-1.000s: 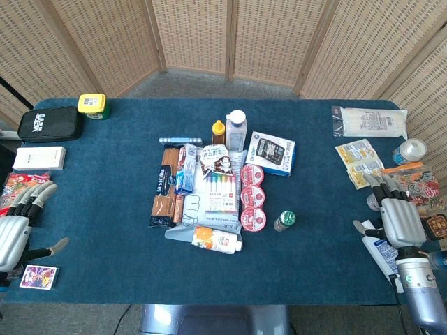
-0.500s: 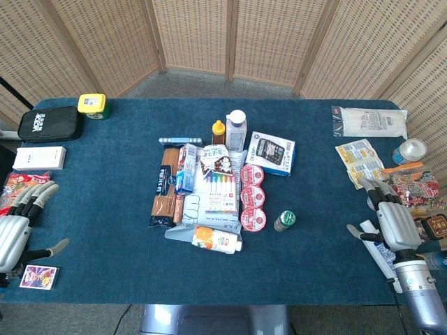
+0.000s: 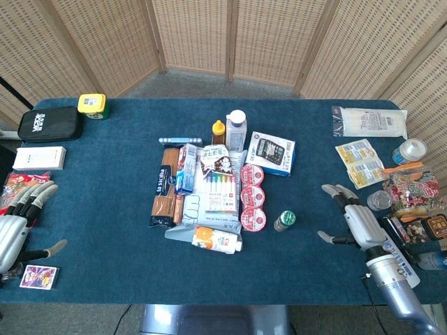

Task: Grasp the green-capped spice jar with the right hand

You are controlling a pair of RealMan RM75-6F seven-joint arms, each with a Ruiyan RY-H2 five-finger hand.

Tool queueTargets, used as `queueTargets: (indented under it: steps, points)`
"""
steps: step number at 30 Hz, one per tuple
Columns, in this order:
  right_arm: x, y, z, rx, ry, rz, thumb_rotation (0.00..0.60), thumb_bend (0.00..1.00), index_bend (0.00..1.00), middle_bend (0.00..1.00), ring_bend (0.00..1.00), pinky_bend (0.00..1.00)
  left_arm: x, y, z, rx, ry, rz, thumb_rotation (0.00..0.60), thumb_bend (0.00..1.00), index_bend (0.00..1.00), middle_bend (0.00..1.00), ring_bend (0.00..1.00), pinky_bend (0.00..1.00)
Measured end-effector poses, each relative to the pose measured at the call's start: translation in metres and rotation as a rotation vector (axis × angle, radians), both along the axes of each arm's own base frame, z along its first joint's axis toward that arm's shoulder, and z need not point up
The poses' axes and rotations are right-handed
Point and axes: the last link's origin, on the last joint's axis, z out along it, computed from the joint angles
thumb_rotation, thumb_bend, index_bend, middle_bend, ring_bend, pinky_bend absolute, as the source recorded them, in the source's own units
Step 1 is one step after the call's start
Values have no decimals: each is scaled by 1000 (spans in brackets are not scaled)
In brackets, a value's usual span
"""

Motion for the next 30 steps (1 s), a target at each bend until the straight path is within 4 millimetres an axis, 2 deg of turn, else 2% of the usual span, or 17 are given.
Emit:
queueTargets:
  steps: [5, 11, 30]
  points:
    - [7, -9, -25, 66, -35, 39, 600, 200, 0, 0, 0, 0, 0, -2, 4, 10, 4, 0, 600, 232, 0, 0, 0, 0]
    - [12, -16, -45, 113, -57, 63, 600, 193, 0, 0, 0, 0, 0, -6, 8, 21, 9, -2, 600, 233, 0, 0, 0, 0]
    - [17, -32, -88, 210, -125, 61, 600, 168, 0, 0, 0, 0, -3, -9, 12, 41, 12, 11, 600, 232, 0, 0, 0, 0]
